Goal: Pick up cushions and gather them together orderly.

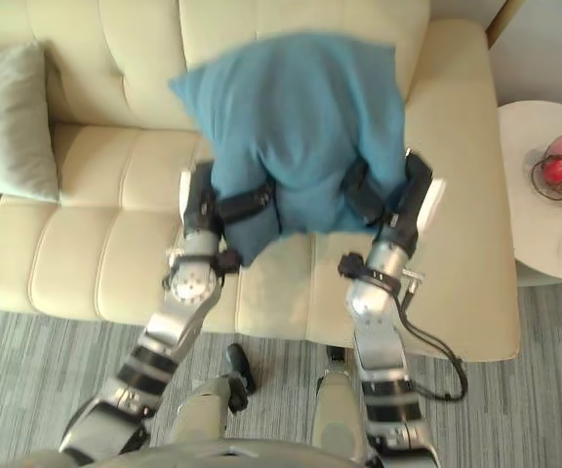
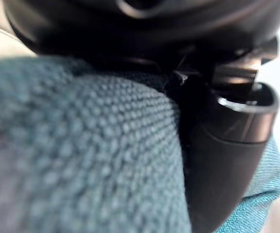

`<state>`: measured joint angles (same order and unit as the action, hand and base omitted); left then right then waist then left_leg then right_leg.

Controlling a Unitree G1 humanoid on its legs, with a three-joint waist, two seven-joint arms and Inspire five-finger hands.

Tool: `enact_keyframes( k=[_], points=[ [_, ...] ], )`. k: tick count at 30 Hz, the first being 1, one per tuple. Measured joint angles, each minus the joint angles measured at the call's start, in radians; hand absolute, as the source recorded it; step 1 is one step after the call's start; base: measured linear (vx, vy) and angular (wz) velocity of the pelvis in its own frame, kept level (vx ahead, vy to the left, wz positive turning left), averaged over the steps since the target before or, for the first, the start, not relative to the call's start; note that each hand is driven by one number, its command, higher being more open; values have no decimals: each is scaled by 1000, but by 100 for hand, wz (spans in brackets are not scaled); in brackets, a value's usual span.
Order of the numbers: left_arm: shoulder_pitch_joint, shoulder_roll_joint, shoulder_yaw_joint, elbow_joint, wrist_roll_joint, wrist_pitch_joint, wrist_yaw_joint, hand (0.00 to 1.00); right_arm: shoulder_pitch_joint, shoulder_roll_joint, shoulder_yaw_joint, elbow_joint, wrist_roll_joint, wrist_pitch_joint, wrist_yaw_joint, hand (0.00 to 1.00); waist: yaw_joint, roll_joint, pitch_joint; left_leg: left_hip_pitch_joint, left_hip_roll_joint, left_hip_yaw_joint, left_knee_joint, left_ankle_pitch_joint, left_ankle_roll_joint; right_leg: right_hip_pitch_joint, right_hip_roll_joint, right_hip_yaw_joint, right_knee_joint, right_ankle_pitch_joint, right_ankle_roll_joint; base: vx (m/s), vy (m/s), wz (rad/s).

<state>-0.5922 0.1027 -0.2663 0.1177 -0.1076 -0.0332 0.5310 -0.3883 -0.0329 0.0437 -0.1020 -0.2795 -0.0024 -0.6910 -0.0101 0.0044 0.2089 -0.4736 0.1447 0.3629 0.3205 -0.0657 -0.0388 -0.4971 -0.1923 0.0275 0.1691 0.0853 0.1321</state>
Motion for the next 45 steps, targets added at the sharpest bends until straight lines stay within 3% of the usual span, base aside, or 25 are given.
enact_keyframes(
  k=[5,8,11,17,20,25,33,40,45],
  points=[
    [-282,54,8,164,0,-10,51,100,-235,-12,-55,123,-3,1,-63,100,1,2,40,-72,5,-21,9,25,12,-45,2,-20,-22,36,-5,-53,0,12],
    [-485,95,38,317,0,-8,52,100,-342,-3,-77,215,9,28,-85,100,1,3,99,-110,4,-23,-4,52,15,-72,4,-25,-52,69,-8,-24,-1,4],
    [-571,103,57,403,0,1,41,100,-349,28,-89,264,35,41,-83,100,0,3,119,-138,6,-24,-4,59,15,-100,6,-26,-50,72,-9,0,0,0],
    [-698,105,112,591,3,23,-87,100,-404,86,-142,434,120,76,-17,100,-12,2,197,-211,15,-28,9,60,15,-171,11,-31,-33,73,-9,36,-9,1],
    [-699,99,179,626,2,37,-110,100,-460,83,-164,476,176,76,26,100,-19,1,242,-243,27,-46,25,60,14,-193,17,-50,-14,73,-9,28,-17,7],
    [-643,87,249,649,1,48,-124,100,-470,70,-182,505,212,77,75,100,-15,-2,254,-261,29,-63,28,62,12,-204,20,-69,-7,72,-10,32,-14,9],
    [-422,63,250,574,-4,41,-155,100,-398,27,-224,507,225,69,119,100,-7,-2,254,-232,20,-86,7,80,9,-183,15,-107,29,54,-30,16,-18,9],
    [-262,80,250,441,-10,39,-168,100,-229,-20,-288,337,243,64,138,100,6,-3,254,-176,26,-107,-38,115,-9,-145,25,-131,59,18,-42,6,-55,8],
    [-93,116,252,284,-19,7,-190,100,-31,-83,-309,148,246,6,176,100,6,-20,244,-97,41,-103,-38,105,-19,-70,39,-130,60,4,-46,38,-37,-6]
  ],
)
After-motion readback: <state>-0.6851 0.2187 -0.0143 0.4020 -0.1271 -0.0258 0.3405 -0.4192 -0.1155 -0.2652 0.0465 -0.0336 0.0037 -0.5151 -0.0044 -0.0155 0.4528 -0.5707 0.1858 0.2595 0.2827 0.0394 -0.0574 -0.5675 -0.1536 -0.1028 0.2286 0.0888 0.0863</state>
